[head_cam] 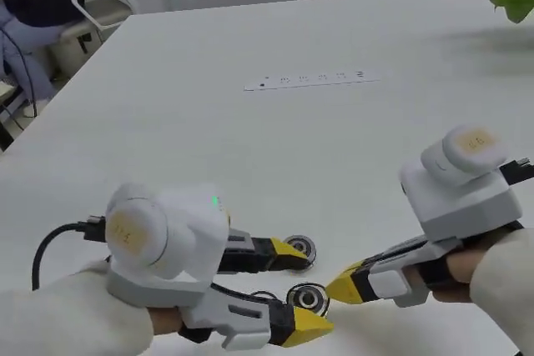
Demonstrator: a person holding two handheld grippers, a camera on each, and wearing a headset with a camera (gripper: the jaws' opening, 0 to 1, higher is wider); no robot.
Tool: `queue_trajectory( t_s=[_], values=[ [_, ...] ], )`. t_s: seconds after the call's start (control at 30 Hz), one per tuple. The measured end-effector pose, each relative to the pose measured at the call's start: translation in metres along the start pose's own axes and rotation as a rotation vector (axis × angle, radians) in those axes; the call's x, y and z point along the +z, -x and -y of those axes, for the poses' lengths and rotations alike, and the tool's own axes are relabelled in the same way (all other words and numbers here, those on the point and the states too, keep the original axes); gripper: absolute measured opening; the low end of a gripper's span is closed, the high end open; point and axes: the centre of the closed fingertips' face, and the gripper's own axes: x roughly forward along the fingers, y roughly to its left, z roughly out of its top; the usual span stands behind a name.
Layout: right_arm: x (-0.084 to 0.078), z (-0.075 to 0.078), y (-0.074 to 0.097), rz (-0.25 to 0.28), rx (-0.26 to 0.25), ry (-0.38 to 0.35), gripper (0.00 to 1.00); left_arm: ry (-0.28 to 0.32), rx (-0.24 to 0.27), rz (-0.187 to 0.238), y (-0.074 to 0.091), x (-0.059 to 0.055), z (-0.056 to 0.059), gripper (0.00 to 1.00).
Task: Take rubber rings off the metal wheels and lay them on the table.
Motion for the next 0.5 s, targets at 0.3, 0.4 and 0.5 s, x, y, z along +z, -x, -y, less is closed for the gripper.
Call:
queue_trajectory(
  t_s=[0.3,0.4,0.5],
  values=[
    [0.002,-0.001,0.005,0.001,-0.017,0.025,0.00,0.044,0.102,0.072,0.045,0.029,-0.021,0.59],
    [0.004,-0.001,0.006,0.006,-0.024,0.035,0.00,0.053,0.104,0.093,0.063,0.032,-0.019,0.64],
    [0.006,-0.003,0.007,0.016,-0.024,0.032,0.00,0.063,0.128,0.080,0.078,0.029,-0.019,0.67]
  ],
)
